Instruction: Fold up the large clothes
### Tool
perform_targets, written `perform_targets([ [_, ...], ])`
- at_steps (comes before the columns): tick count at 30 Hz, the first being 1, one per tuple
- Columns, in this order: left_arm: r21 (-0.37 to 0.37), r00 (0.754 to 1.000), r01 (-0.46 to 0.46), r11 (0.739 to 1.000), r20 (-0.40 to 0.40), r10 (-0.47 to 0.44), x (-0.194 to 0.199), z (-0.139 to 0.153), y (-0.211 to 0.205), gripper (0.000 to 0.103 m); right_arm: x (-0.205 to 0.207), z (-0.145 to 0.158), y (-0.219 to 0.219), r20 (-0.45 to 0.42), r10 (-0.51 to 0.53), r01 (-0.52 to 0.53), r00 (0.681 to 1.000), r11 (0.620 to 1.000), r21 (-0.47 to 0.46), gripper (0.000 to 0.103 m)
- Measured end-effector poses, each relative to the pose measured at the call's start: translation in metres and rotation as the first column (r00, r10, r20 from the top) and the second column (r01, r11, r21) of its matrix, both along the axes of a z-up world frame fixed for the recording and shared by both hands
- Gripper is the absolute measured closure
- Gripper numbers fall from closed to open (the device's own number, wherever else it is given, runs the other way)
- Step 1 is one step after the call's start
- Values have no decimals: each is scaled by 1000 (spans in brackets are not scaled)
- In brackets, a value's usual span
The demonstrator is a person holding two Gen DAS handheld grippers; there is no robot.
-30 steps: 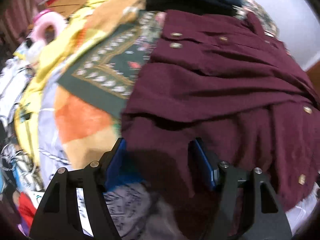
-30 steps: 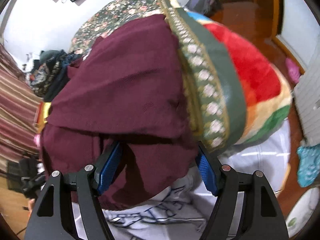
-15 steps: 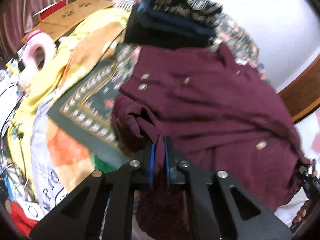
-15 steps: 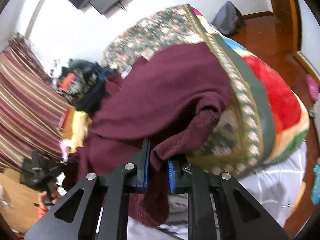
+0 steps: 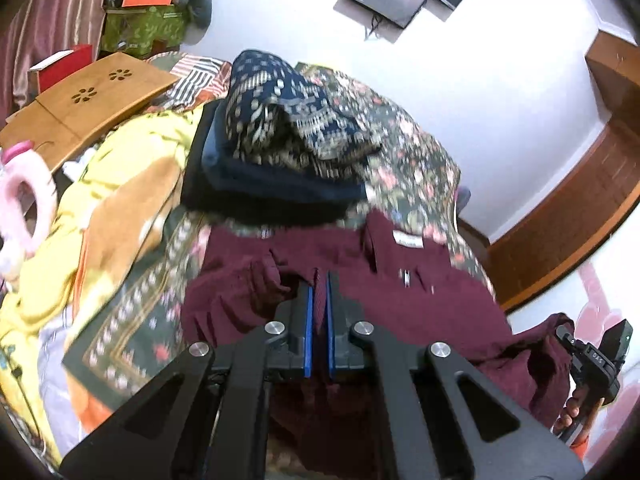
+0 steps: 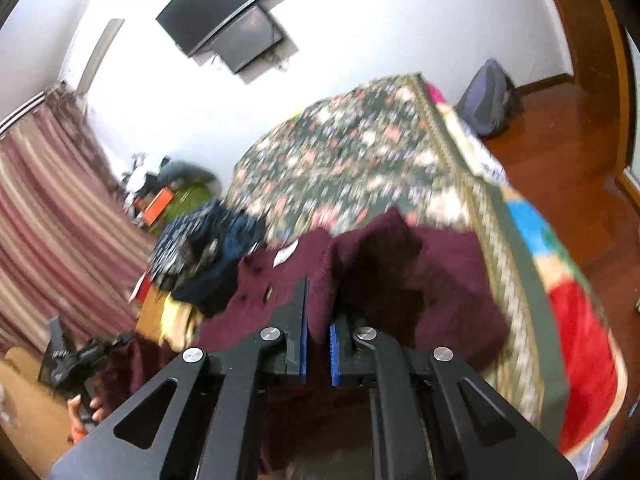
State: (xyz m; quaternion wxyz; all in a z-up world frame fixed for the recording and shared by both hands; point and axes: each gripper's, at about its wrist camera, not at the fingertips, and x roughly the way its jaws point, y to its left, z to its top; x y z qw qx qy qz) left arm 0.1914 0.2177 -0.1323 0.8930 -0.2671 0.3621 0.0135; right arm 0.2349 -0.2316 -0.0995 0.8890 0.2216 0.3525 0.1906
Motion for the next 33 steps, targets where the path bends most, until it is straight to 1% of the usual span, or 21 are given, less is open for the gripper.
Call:
perform_targets([
  [4, -3, 999, -32, 999, -5, 32, 38, -8, 14, 99, 43, -10, -5, -16, -53, 53, 998, 998, -18, 96],
  [7, -13, 998, -52, 999, -30, 52, 69, -24, 21, 99, 74, -30, -6, -65, -89, 87, 994, 996, -26, 96],
  [10, -7, 996, -59, 998, -61, 59, 92, -40, 22, 99, 94, -40, -10, -93, -109, 106, 990, 994, -38, 96],
  [14, 0, 993, -48, 999, -109, 47, 116, -60, 20, 99, 105, -48, -10, -111, -127, 120, 986, 991, -64, 96],
  [17, 53, 988, -18, 998, -154, 26, 127, -70, 10, 99, 108, -49, -10, -121, -129, 119, 984, 989, -88, 96],
  [19, 115, 984, 16, 993, -177, 5, 129, -70, 0, 99, 108, -48, -9, -120, -125, 110, 985, 986, -124, 96],
  [20, 142, 983, 30, 989, -185, -3, 129, -70, -4, 96, 107, -46, -8, -117, -123, 106, 985, 984, -142, 95],
  [22, 222, 980, 77, 972, -196, -33, 125, -64, -18, 90, 102, -39, -4, -114, -109, 86, 987, 979, -187, 92],
  [23, 240, 979, 90, 967, -197, -42, 124, -63, -21, 82, 99, -34, -2, -110, -102, 78, 989, 976, -202, 91],
  [24, 259, 980, 105, 960, -192, -55, 119, -58, -26, 74, 94, -27, 0, -100, -91, 67, 991, 974, -216, 89],
  [26, 266, 982, 111, 957, -177, -65, 112, -49, -30, 70, 88, -18, 3, -76, -77, 58, 994, 971, -233, 86],
  [28, 265, 984, 114, 957, -165, -71, 106, -41, -31, 69, 76, -6, 5, -43, -62, 50, 997, 968, -247, 72],
  [29, 261, 985, 110, 959, -158, -70, 103, -37, -31, 67, 70, 0, 5, -22, -60, 53, 998, 966, -254, 68],
  [30, 250, 986, 102, 963, -151, -66, 99, -33, -30, 66, 64, 5, 7, -2, -57, 54, 998, 962, -266, 62],
  [31, 237, 987, 99, 967, -145, -65, 96, -30, -30, 65, 60, 8, 10, 16, -51, 54, 999, 957, -284, 58],
  [33, 226, 988, 97, 969, -139, -66, 92, -25, -32, 61, 51, 16, 16, 45, -29, 42, 999, 946, -322, 57],
])
